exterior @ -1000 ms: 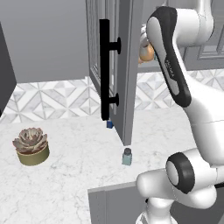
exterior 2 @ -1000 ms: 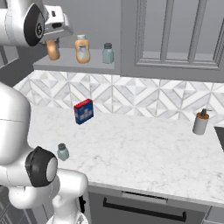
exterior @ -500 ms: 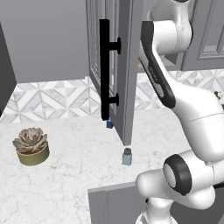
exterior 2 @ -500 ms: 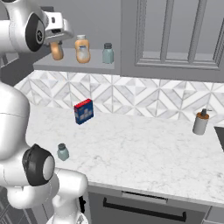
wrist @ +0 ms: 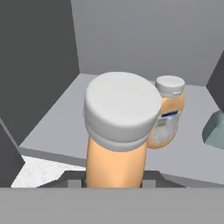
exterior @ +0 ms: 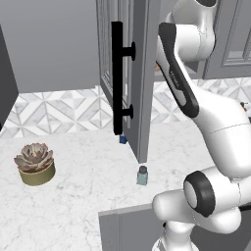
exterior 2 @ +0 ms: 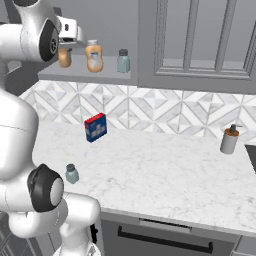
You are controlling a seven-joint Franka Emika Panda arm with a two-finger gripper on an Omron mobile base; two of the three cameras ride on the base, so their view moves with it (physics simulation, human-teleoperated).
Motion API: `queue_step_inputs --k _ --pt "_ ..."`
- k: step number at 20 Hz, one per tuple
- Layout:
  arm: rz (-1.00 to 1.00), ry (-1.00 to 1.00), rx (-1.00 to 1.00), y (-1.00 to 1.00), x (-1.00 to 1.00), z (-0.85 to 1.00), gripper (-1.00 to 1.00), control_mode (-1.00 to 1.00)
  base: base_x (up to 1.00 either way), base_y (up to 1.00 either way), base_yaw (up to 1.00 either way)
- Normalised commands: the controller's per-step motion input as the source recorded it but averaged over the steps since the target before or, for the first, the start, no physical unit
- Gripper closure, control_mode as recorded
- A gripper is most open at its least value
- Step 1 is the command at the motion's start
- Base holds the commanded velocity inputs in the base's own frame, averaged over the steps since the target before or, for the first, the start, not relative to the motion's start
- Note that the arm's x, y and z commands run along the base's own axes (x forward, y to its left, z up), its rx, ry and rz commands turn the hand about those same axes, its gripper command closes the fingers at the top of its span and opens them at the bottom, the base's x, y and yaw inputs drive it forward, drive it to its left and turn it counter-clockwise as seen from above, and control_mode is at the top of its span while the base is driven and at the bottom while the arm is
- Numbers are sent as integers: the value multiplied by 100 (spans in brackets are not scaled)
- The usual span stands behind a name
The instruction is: Put the shaker and condiment bottle from the counter next to their counterparts in the cabinet.
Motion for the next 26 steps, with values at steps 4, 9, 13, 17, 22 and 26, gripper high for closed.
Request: queue_step_inputs --k 4,9,13,17,22,26 --pt "-3 -3 0 0 39 0 100 -100 0 0 0" --pt "-1 -1 0 2 26 0 100 -100 0 0 0" --pt "0 0 0 9 14 -1 100 -100 0 0 0" --pt "0 0 0 13 10 -7 100 -100 0 0 0" --pt "0 0 0 3 5 -28 100 -100 0 0 0" --pt "0 0 0 0 6 -23 100 -100 0 0 0"
